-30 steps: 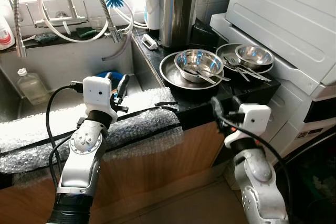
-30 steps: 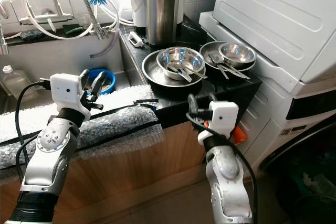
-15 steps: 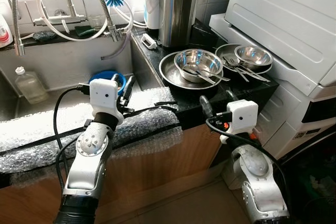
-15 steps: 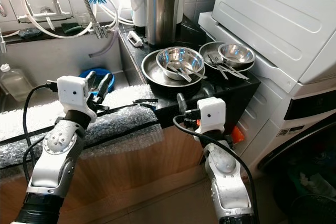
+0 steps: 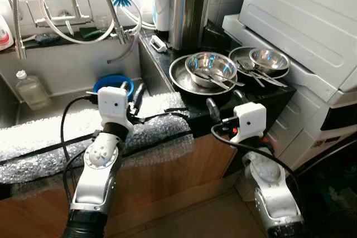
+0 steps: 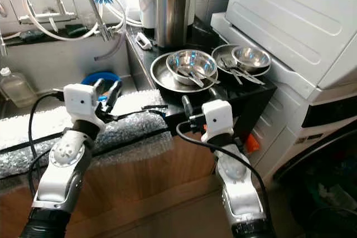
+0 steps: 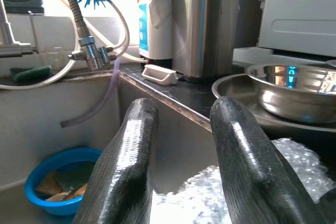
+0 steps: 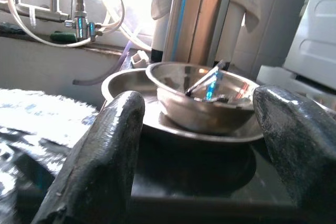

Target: Kitchen organization

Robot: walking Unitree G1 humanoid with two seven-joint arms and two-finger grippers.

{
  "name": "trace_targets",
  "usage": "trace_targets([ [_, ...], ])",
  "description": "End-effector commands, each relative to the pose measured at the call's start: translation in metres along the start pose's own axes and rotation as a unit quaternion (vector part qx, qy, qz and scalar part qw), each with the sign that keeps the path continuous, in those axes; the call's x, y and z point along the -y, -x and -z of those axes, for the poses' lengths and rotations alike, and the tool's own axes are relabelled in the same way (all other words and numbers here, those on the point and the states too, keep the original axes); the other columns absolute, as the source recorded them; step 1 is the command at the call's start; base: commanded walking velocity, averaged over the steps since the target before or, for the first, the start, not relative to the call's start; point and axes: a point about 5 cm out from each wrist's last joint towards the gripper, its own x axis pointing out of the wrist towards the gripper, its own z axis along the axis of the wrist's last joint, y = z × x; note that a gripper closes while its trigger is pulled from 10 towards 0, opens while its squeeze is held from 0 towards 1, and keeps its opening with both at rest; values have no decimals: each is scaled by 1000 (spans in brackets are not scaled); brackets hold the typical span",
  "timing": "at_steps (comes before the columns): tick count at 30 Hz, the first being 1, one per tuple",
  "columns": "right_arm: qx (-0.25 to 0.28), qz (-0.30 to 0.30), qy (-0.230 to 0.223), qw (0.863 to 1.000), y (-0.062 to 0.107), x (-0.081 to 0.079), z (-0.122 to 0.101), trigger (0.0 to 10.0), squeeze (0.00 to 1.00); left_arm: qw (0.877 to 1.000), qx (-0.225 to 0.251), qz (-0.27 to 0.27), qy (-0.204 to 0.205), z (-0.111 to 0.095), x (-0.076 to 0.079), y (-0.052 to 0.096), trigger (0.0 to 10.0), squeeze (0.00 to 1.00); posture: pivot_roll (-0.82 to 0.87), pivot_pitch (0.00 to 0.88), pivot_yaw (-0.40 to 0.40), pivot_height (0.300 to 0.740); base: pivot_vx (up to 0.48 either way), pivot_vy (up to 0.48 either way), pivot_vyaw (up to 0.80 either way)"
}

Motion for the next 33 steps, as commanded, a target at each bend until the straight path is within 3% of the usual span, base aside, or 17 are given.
trace_targets([
  [1, 6, 12, 10, 1000, -5, 9, -2, 10000, 0, 1000, 6, 5, -5, -2, 4, -2, 10000, 0, -42, 0, -70, 727, 0, 0, 0],
  [9, 9, 10, 18, 1000, -12, 12, -2, 10000, 0, 1000, 6, 4, -5, -3, 6, -2, 10000, 0, -38, 0, -71, 727, 0, 0, 0],
  [10, 9, 10, 16, 1000, -13, 12, -1, 6941, 0, 1000, 6, 4, -5, -3, 6, -2, 10000, 0, -39, 0, -70, 727, 0, 0, 0],
  [11, 8, 9, 16, 1000, -15, 12, -1, 1059, 0, 1000, 6, 5, -5, -3, 6, -2, 10000, 0, -39, 0, -70, 727, 0, 0, 0],
  [12, 8, 9, 17, 1000, -18, 12, -1, 0, 0, 1000, 6, 5, -6, -3, 6, -2, 10000, 0, -37, 0, -70, 727, 0, 0, 0],
  [21, 13, -7, 7, 1000, -22, 5, 0, 0, 0, 1000, 5, 3, -6, -3, 8, -1, 10000, 0, -29, 0, -75, 727, 0, 0, 0],
  [22, 13, -7, 8, 1000, -23, 4, 0, 5765, 0, 1000, 5, 3, -5, -3, 8, 0, 10000, 0, -28, 0, -76, 727, 0, 0, 0],
  [23, 13, -7, 8, 1000, -23, 4, 0, 5765, 0, 1000, 5, 3, -5, -3, 8, 0, 10000, 0, -28, 0, -76, 727, 0, 0, 0],
  [24, 13, -7, 8, 1000, -23, 4, 0, 10000, 0, 1000, 5, 3, -5, -3, 8, 0, 10000, 0, -28, 0, -75, 727, 0, 0, 0],
  [33, 28, -14, 7, 999, -26, 2, -3, 10000, 0, 1000, 6, -2, -3, -3, 9, 0, 10000, 0, -25, 0, -79, 727, 0, 0, 0],
])
